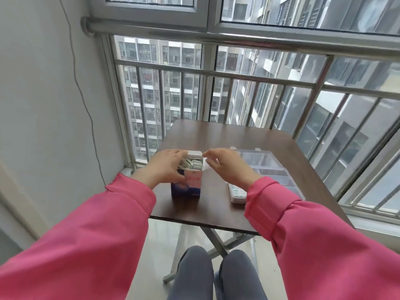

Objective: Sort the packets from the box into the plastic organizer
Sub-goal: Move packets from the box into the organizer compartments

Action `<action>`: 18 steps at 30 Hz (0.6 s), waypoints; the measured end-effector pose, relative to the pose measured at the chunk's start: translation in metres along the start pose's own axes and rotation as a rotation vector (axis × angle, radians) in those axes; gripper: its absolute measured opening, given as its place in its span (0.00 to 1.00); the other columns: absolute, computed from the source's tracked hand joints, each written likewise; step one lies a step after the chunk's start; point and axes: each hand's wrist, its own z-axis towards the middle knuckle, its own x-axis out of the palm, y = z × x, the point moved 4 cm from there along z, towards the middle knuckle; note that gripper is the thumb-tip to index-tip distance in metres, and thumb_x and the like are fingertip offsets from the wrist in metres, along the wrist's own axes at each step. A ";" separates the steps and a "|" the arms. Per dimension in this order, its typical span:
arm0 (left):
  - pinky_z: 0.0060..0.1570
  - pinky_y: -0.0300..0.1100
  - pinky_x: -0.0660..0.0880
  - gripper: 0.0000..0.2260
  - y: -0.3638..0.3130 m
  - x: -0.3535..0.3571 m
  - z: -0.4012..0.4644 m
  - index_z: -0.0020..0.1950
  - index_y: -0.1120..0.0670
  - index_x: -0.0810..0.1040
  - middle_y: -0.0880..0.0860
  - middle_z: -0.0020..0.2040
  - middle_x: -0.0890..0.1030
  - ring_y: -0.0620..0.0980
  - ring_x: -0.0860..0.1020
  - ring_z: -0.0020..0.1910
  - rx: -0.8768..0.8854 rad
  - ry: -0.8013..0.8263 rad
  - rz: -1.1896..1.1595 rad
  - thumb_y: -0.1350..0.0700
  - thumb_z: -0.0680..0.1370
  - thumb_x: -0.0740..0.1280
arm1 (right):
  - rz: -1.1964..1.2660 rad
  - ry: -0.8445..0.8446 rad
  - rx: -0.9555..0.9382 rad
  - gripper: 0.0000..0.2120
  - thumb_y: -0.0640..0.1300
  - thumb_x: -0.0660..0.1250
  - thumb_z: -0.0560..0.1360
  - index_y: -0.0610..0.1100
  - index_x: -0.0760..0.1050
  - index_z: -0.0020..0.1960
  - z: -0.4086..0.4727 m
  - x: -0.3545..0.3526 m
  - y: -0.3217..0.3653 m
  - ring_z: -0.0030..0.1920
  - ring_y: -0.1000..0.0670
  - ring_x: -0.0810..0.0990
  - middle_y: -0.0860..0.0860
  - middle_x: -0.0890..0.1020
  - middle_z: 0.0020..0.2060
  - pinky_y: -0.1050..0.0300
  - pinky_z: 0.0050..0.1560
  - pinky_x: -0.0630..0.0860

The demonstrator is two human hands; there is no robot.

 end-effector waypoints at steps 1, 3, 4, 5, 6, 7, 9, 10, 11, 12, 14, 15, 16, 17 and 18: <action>0.67 0.46 0.64 0.40 0.002 0.002 0.002 0.75 0.52 0.59 0.53 0.71 0.66 0.53 0.65 0.69 0.003 -0.009 -0.053 0.47 0.68 0.75 | -0.003 0.006 0.010 0.13 0.43 0.59 0.79 0.43 0.77 0.60 0.004 0.003 0.000 0.57 0.44 0.77 0.44 0.81 0.56 0.51 0.57 0.72; 0.66 0.48 0.66 0.38 0.003 0.007 0.003 0.73 0.53 0.63 0.54 0.69 0.69 0.54 0.68 0.67 0.011 -0.042 -0.156 0.52 0.67 0.76 | -0.010 0.013 0.025 0.11 0.43 0.61 0.78 0.43 0.79 0.55 0.009 0.009 0.000 0.54 0.43 0.78 0.44 0.82 0.53 0.49 0.55 0.73; 0.65 0.48 0.66 0.38 0.005 0.009 0.003 0.73 0.53 0.64 0.54 0.68 0.69 0.54 0.69 0.66 0.011 -0.056 -0.186 0.53 0.67 0.77 | -0.013 0.008 0.035 0.10 0.43 0.62 0.77 0.44 0.80 0.54 0.012 0.012 0.000 0.53 0.44 0.78 0.44 0.82 0.51 0.49 0.54 0.74; 0.65 0.48 0.67 0.37 0.006 0.010 0.003 0.72 0.53 0.65 0.53 0.67 0.70 0.54 0.69 0.66 0.009 -0.064 -0.203 0.54 0.66 0.77 | -0.019 -0.002 0.044 0.09 0.43 0.63 0.77 0.44 0.80 0.52 0.014 0.013 0.000 0.52 0.44 0.78 0.45 0.82 0.50 0.50 0.53 0.75; 0.64 0.47 0.68 0.37 0.006 0.011 0.003 0.72 0.53 0.66 0.53 0.67 0.70 0.53 0.70 0.65 0.008 -0.069 -0.215 0.55 0.66 0.77 | -0.026 -0.013 0.050 0.08 0.42 0.64 0.76 0.44 0.80 0.52 0.015 0.014 0.000 0.51 0.44 0.78 0.44 0.81 0.49 0.50 0.53 0.75; 0.64 0.47 0.68 0.36 0.006 0.011 0.004 0.71 0.53 0.66 0.53 0.67 0.70 0.53 0.70 0.65 0.008 -0.073 -0.223 0.55 0.66 0.77 | -0.032 -0.023 0.055 0.08 0.42 0.65 0.76 0.43 0.80 0.51 0.017 0.015 0.001 0.51 0.44 0.78 0.44 0.81 0.49 0.50 0.52 0.75; 0.63 0.46 0.68 0.35 0.006 0.011 0.005 0.71 0.53 0.66 0.53 0.66 0.71 0.53 0.70 0.64 0.010 -0.082 -0.230 0.56 0.67 0.77 | -0.048 -0.036 0.077 0.07 0.43 0.65 0.75 0.43 0.80 0.49 0.022 0.017 0.003 0.51 0.44 0.78 0.44 0.80 0.48 0.50 0.52 0.75; 0.63 0.44 0.67 0.35 0.006 0.010 0.006 0.71 0.54 0.67 0.53 0.66 0.71 0.53 0.71 0.64 0.010 -0.087 -0.230 0.56 0.67 0.77 | -0.062 -0.038 0.089 0.06 0.43 0.66 0.74 0.43 0.81 0.48 0.025 0.018 0.004 0.51 0.44 0.78 0.44 0.80 0.48 0.50 0.52 0.75; 0.62 0.43 0.67 0.34 0.005 0.010 0.006 0.70 0.54 0.67 0.54 0.66 0.71 0.53 0.71 0.64 0.010 -0.092 -0.231 0.57 0.67 0.76 | -0.080 -0.038 0.100 0.06 0.43 0.67 0.74 0.43 0.81 0.47 0.028 0.019 0.005 0.50 0.44 0.78 0.43 0.80 0.48 0.51 0.51 0.75; 0.61 0.42 0.66 0.34 0.005 0.010 0.005 0.70 0.54 0.67 0.54 0.66 0.71 0.53 0.71 0.64 0.009 -0.097 -0.235 0.57 0.68 0.76 | -0.098 -0.036 0.113 0.05 0.43 0.68 0.73 0.43 0.81 0.46 0.031 0.020 0.006 0.50 0.44 0.78 0.43 0.80 0.48 0.53 0.49 0.75; 0.59 0.39 0.65 0.33 0.005 0.009 0.004 0.71 0.54 0.67 0.54 0.66 0.71 0.53 0.71 0.64 0.010 -0.106 -0.253 0.57 0.68 0.76 | -0.119 -0.014 0.147 0.05 0.43 0.70 0.71 0.44 0.81 0.45 0.037 0.021 0.008 0.49 0.43 0.79 0.43 0.80 0.48 0.54 0.46 0.74; 0.59 0.39 0.65 0.34 0.006 0.009 0.003 0.71 0.54 0.67 0.54 0.66 0.71 0.52 0.71 0.64 0.010 -0.109 -0.263 0.57 0.68 0.76 | -0.131 0.002 0.165 0.05 0.43 0.71 0.70 0.45 0.81 0.45 0.039 0.022 0.009 0.49 0.43 0.79 0.44 0.79 0.49 0.54 0.44 0.72; 0.58 0.39 0.65 0.34 0.006 0.009 0.003 0.70 0.54 0.67 0.54 0.66 0.71 0.52 0.71 0.63 0.009 -0.110 -0.272 0.57 0.68 0.76 | -0.145 0.019 0.180 0.05 0.43 0.71 0.70 0.45 0.81 0.45 0.040 0.023 0.010 0.50 0.43 0.78 0.44 0.78 0.50 0.54 0.44 0.71; 0.58 0.38 0.65 0.33 0.006 0.009 0.003 0.70 0.54 0.67 0.54 0.65 0.71 0.52 0.71 0.63 0.006 -0.112 -0.281 0.57 0.68 0.76 | -0.157 0.031 0.193 0.05 0.43 0.70 0.71 0.45 0.81 0.46 0.040 0.024 0.011 0.50 0.43 0.78 0.45 0.76 0.51 0.54 0.44 0.71; 0.57 0.38 0.65 0.33 0.006 0.009 0.003 0.70 0.54 0.67 0.54 0.65 0.71 0.52 0.72 0.63 0.004 -0.114 -0.287 0.57 0.68 0.76 | -0.158 0.036 0.204 0.05 0.42 0.69 0.71 0.46 0.80 0.47 0.040 0.025 0.011 0.51 0.43 0.77 0.45 0.74 0.52 0.54 0.43 0.70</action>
